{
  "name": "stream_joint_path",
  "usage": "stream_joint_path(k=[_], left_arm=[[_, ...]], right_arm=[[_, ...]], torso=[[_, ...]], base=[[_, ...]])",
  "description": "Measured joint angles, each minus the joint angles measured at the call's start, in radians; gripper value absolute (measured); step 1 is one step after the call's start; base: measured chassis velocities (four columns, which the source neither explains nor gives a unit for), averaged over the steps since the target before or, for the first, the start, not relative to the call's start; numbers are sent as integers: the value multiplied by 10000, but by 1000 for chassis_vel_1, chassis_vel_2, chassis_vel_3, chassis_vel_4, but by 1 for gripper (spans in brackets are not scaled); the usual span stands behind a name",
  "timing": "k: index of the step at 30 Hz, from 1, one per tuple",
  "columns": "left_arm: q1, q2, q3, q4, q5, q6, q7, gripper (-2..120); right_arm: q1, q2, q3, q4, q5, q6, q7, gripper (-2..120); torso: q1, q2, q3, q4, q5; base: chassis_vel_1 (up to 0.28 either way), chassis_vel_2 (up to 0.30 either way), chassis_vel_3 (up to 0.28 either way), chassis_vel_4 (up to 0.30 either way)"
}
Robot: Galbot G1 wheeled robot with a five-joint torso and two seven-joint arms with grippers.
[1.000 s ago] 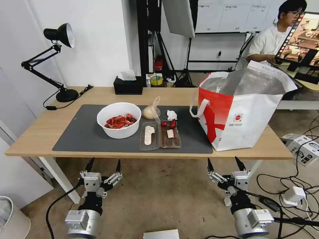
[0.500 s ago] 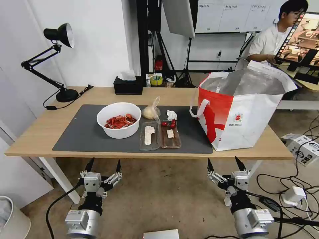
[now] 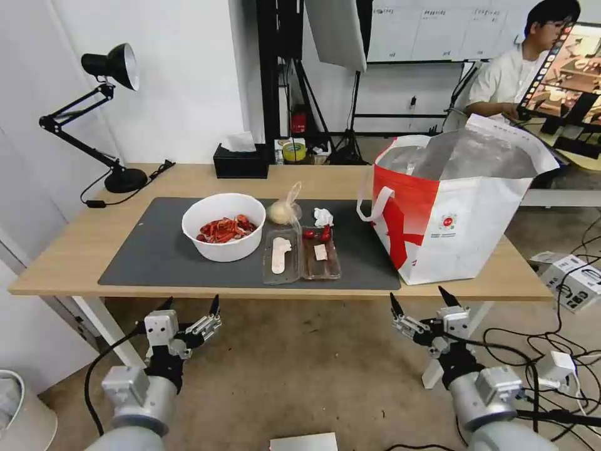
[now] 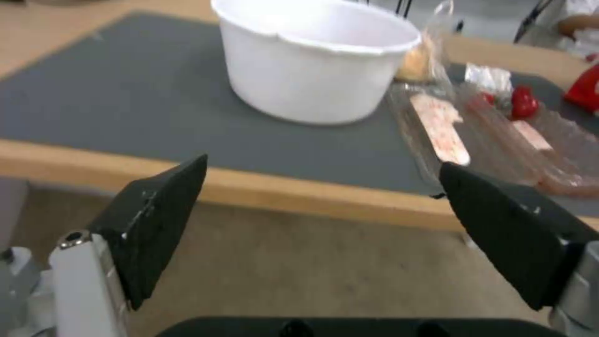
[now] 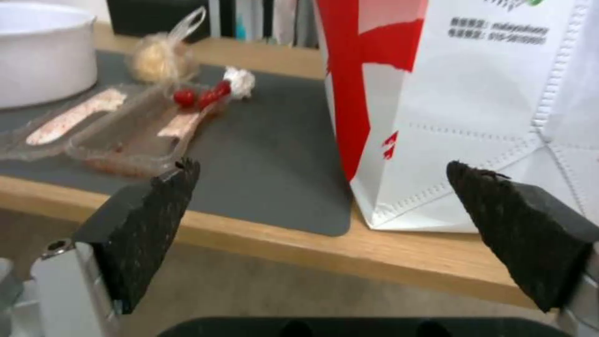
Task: Pick up the trash from the table and place it into the takeout bag.
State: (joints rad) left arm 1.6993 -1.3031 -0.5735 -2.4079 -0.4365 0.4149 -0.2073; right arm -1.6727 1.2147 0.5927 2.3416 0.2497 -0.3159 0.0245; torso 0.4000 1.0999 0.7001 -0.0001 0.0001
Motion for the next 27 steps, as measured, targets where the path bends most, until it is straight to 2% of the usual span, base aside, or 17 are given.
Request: stream_joint_path(k=[2,4,5,6,8,27], left_arm=[[-132,258,-33,-144,-568,542,-271,100],[-132,258,-33,-144,-568,542,-271,100],[-316,620,-75,-344,-1372,1302,-650,100],[-316,620,-75,-344,-1372,1302,-650,100],[-477,747,-28,-304,-1943,1711,-755,100],[-740,644,134,-248,-2689,1566,-750,100]], right_arm=[[201,-421,72,77,408,-515,46,100],[201,-421,72,77,408,-515,46,100],[498,-1071,183,189,1028,-1307,121,100],[498,-1071,183,189,1028,-1307,121,100],[1091,-2162,303,226,2126,-2695,305,100],[1285,-2082,148,93,2184,-2764,347,100]], torso=[[1,0,0,0,1],[1,0,0,0,1],[0,0,0,0,1],[0,0,0,0,1],[1,0,0,5,-3],[0,0,-1,0,-1]], base=[[0,0,0,0],[0,0,0,0],[0,0,0,0],[0,0,0,0],[0,0,0,0],[0,0,0,0]])
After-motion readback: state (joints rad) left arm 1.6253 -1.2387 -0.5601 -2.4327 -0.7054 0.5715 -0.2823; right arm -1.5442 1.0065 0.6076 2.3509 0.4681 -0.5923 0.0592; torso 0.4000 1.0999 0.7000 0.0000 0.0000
